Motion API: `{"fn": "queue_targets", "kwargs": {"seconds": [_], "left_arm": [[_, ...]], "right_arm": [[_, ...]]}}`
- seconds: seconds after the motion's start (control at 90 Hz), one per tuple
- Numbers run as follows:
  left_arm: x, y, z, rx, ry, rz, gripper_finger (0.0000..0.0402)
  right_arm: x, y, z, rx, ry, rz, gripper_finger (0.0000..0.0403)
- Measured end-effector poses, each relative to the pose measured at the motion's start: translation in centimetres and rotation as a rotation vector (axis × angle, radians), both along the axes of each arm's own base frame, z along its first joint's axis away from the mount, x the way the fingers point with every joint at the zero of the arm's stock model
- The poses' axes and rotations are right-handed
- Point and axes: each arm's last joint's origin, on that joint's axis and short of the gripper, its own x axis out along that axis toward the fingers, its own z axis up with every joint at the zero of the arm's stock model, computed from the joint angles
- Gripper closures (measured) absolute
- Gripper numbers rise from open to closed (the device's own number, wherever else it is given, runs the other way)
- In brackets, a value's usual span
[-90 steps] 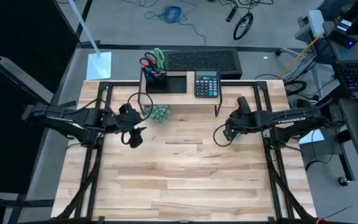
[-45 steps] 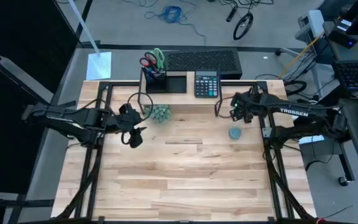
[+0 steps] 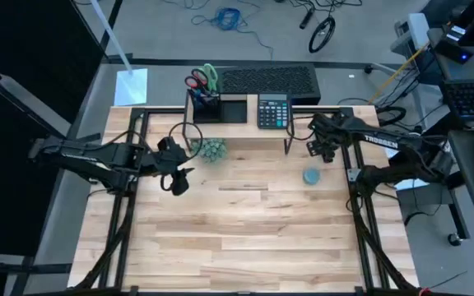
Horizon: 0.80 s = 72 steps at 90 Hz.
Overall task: Pick and place office supplies into organizer
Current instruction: Move the black stapler under the shelf
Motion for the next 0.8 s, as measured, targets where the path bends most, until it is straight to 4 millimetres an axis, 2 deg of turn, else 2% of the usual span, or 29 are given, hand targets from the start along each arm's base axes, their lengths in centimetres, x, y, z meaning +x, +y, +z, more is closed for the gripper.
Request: {"fn": "queue_targets", "kwargs": {"seconds": [0.122,0.244,0.611,0.8], "left_arm": [[0.0,0.0,0.0,0.0,0.003,0.0,0.0235],[0.0,0.0,0.0,0.0,0.003,0.0,0.0235],[0.0,0.0,0.0,0.0,0.007,0.0,0.0235],[0.0,0.0,0.0,0.0,0.007,0.0,0.0235]], "right_arm": [[0.2,-0.7,-0.8,0.027,0.014,0.002,0.0105],[0.3,-1.1,-1.8,0.065,0.055,0.011,0.0135],[0.3,-1.4,-2.5,0.091,0.087,0.007,0.0286],[0.2,-1.3,-2.2,0.083,0.073,-0.016,0.0289]]}}
